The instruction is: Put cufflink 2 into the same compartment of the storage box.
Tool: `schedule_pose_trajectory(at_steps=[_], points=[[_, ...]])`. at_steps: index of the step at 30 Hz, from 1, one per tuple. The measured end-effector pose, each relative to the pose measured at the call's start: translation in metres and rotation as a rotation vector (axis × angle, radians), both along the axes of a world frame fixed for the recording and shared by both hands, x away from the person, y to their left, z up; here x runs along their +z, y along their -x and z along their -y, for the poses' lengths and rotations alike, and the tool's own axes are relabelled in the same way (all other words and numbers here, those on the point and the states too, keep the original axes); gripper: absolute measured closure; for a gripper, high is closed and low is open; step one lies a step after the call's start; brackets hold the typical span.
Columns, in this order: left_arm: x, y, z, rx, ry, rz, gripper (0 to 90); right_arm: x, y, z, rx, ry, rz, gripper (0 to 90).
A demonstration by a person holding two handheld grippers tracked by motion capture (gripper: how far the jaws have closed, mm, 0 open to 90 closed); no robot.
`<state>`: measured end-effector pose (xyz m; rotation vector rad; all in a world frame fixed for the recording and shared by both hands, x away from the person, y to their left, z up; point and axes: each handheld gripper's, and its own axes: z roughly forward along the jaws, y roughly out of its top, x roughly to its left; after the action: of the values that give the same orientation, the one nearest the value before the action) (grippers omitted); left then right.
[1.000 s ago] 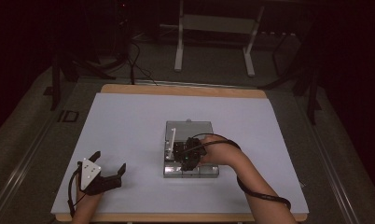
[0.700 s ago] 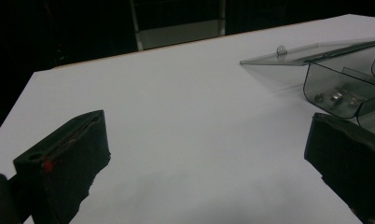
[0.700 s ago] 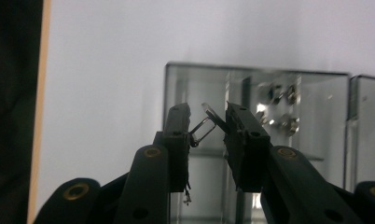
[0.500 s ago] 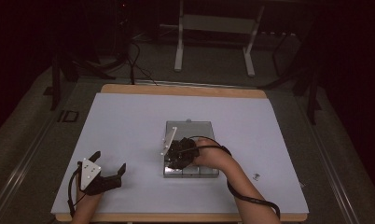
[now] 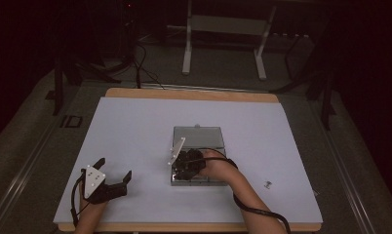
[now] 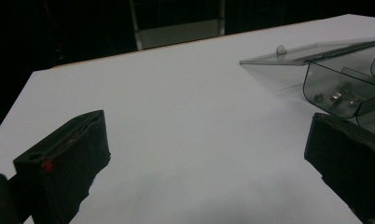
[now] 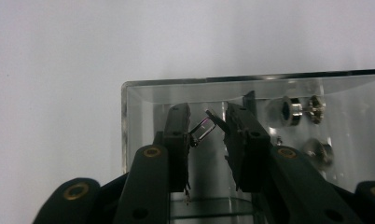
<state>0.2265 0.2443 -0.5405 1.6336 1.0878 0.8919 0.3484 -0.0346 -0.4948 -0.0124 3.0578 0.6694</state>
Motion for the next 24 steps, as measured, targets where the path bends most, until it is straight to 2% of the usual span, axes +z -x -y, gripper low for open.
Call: schedule_pose_trajectory(at_steps=[6,10,18,24], points=[[0.000,0.000,0.000,-0.002,-0.001,0.001,0.9,-0.006,0.001,-0.006,0.003,0.039,0.013,69.9],[0.000,0.000,0.000,-0.002,0.000,0.000,0.9,-0.006,0.002,-0.008,0.005,0.044,0.001,65.0],[0.000,0.000,0.000,-0.003,0.000,0.000,0.9,0.013,0.003,-0.002,0.011,0.050,0.010,64.0],[0.000,0.000,0.000,-0.003,-0.001,-0.001,0.9,0.028,0.003,0.013,0.020,0.056,0.003,63.9]])
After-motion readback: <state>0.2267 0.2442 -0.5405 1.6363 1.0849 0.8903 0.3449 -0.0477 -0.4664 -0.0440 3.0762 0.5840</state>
